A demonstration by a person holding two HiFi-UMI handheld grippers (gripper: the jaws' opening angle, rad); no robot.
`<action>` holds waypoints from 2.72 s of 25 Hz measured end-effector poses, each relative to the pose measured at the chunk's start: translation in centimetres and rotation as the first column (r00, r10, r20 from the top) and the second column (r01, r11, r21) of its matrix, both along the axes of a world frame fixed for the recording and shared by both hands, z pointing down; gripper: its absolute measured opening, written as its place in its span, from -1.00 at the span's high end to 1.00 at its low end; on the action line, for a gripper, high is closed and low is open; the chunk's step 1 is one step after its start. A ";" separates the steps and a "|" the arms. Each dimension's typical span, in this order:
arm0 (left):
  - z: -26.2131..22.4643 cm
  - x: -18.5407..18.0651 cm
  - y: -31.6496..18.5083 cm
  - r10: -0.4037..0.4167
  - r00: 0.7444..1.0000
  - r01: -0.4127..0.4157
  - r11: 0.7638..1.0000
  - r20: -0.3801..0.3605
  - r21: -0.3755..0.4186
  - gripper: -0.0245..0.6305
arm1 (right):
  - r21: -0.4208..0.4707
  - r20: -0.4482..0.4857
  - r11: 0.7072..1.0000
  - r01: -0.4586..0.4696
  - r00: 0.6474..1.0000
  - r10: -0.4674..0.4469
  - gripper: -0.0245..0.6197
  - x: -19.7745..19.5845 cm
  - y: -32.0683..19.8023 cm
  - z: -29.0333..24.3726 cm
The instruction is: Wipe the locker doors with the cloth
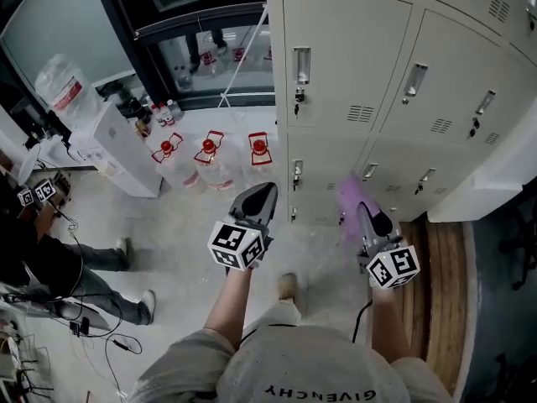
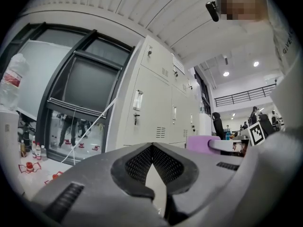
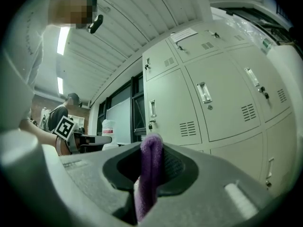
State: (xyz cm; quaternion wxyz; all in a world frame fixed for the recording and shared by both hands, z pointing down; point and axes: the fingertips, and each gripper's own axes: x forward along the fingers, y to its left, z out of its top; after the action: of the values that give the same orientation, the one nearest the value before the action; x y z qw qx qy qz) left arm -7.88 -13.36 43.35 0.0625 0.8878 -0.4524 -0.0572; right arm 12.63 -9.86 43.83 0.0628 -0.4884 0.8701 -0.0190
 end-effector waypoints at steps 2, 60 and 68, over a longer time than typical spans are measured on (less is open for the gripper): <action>-0.6 -0.6 -1.9 -0.007 1.000 0.007 1.000 -0.001 0.006 0.93 | 0.017 -0.006 1.000 0.010 1.000 -0.010 0.76 -0.8 -1.8 -0.9; -12.0 -3.4 -19.9 -0.151 0.988 0.146 0.976 0.019 0.163 0.93 | 0.722 -0.412 0.690 -0.049 0.771 0.486 0.74 -9.3 -24.0 -34.8; -11.8 -2.6 -19.8 -0.151 0.988 0.145 0.976 0.021 0.162 0.93 | 0.707 -0.389 0.693 -0.141 0.741 0.547 0.74 -3.8 -24.0 -34.8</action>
State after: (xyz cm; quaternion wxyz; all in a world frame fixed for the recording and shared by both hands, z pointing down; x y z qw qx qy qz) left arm -10.44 -33.17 31.56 -0.0209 0.8547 -0.5121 -0.0832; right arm 8.79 -33.82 9.01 -0.0380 -0.5813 0.6853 0.4370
